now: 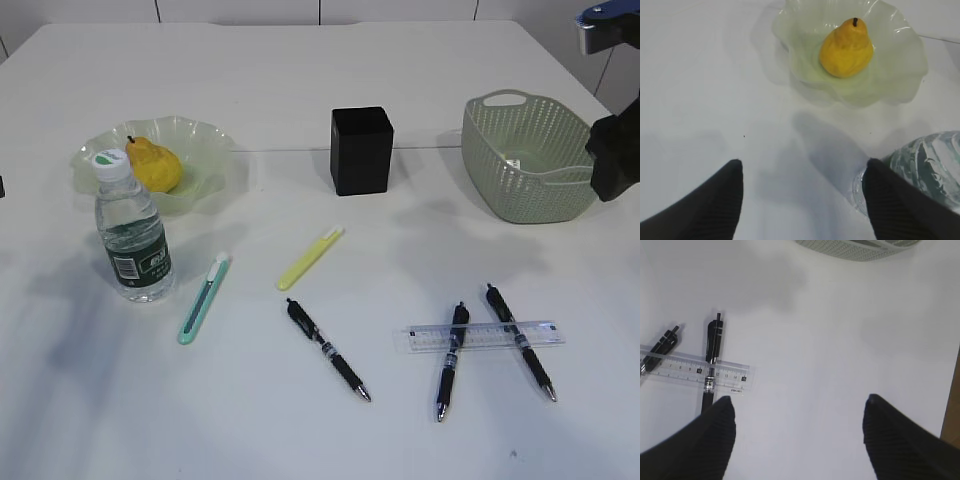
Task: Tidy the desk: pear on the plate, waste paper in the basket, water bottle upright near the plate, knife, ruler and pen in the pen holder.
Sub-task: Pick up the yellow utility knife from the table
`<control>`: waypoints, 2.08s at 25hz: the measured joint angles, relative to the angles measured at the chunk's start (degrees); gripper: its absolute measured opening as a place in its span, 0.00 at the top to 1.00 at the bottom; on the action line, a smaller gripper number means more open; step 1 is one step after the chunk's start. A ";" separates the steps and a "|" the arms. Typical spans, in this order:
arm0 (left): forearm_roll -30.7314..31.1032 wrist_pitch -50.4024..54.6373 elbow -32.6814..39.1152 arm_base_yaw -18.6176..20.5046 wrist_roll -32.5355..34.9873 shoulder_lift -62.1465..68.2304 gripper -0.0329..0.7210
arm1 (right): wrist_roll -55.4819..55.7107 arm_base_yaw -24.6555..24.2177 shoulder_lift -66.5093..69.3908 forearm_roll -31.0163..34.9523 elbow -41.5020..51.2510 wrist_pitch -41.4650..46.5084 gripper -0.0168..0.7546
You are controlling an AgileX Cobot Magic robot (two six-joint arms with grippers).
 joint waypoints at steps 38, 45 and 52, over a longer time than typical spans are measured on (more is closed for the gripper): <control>6.89 -9.25 0.00 0.00 -8.42 -6.47 0.24 | -42.15 4.90 16.11 11.41 -0.04 1.57 0.30; 6.89 -9.25 0.00 0.00 -8.42 -6.47 0.24 | -51.98 4.90 16.47 17.35 -0.13 -0.39 0.30; 6.89 -9.33 0.00 0.00 -8.42 -6.47 0.24 | -59.89 4.90 16.60 21.01 -0.13 -5.87 0.31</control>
